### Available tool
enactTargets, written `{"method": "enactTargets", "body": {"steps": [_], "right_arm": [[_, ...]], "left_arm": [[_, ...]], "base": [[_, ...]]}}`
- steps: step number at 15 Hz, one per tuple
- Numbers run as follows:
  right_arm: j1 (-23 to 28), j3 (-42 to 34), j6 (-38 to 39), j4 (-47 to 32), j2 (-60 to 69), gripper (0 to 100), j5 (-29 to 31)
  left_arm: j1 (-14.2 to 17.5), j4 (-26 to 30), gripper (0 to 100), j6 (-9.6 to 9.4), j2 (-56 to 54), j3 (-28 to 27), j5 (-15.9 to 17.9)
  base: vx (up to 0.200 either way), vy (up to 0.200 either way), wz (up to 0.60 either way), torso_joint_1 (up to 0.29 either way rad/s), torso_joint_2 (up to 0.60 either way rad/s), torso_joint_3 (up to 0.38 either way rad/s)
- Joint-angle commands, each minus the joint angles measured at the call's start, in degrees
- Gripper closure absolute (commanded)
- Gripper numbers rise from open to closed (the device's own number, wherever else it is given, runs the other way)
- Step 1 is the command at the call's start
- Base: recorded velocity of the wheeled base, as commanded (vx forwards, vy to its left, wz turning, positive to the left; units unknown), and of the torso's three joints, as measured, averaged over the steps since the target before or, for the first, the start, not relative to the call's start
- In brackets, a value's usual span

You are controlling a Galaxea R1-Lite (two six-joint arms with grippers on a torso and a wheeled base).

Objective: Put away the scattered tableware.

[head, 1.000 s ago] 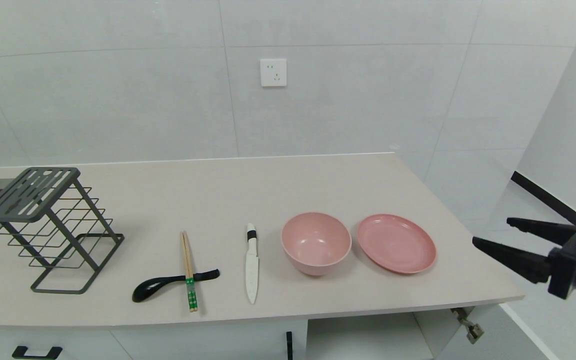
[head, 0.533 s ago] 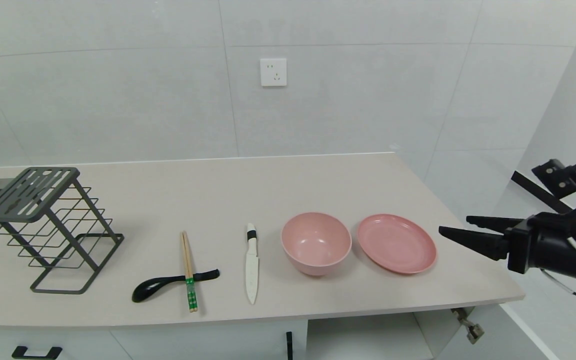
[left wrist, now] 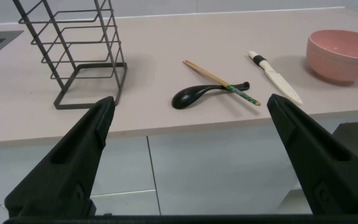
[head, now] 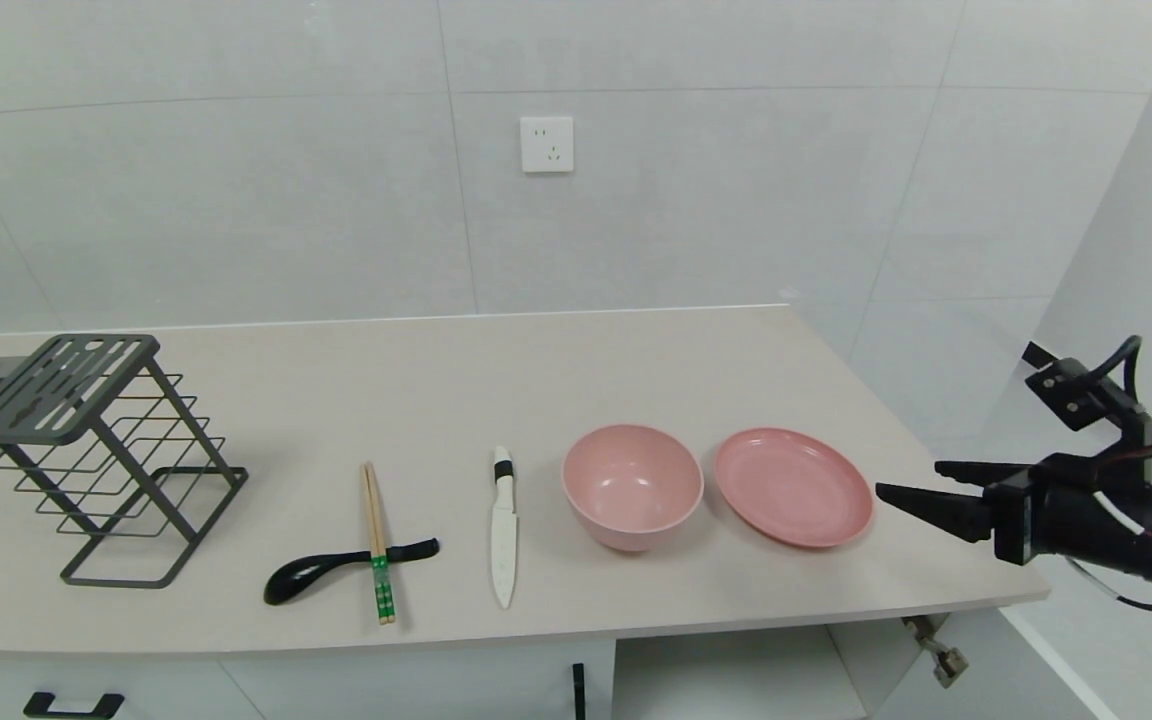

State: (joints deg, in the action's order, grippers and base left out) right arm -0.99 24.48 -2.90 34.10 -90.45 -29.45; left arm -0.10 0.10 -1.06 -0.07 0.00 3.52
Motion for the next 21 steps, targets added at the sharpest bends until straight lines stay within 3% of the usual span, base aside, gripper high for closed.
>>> {"method": "enactTargets", "body": {"steps": [1, 9, 11, 16, 21], "right_arm": [[2.66, -0.31, -3.34, 3.26, -7.72, 0, -0.43], [2.83, -2.24, -2.20, 33.05, -28.11, 0, 0.36], [2.22, -1.80, 1.41, 34.98, -29.52, 0, 3.96], [-0.59, 0.57, 9.67, 35.78, -30.48, 0, 4.67], [-1.30, 4.44, 10.20, 40.17, -36.46, 0, 10.20]], "left_arm": [[0.01, -0.01, 0, 0.01, 0.07, 0.00, -0.01], [0.01, -0.01, 0, 0.01, 0.07, 0.00, -0.01], [0.01, -0.01, 0, 0.01, 0.07, 0.00, -0.01], [0.01, 0.08, 0, 0.09, 0.07, 0.00, -0.01], [0.01, 0.08, 0, 0.09, 0.07, 0.00, -0.01]], "base": [[0.000, 0.000, 0.00, 0.000, 0.00, 0.000], [0.000, 0.000, 0.00, 0.000, 0.00, 0.000], [0.000, 0.000, 0.00, 0.000, 0.00, 0.000], [0.000, 0.000, 0.00, 0.000, 0.00, 0.000], [0.000, 0.000, 0.00, 0.000, 0.00, 0.000]]}}
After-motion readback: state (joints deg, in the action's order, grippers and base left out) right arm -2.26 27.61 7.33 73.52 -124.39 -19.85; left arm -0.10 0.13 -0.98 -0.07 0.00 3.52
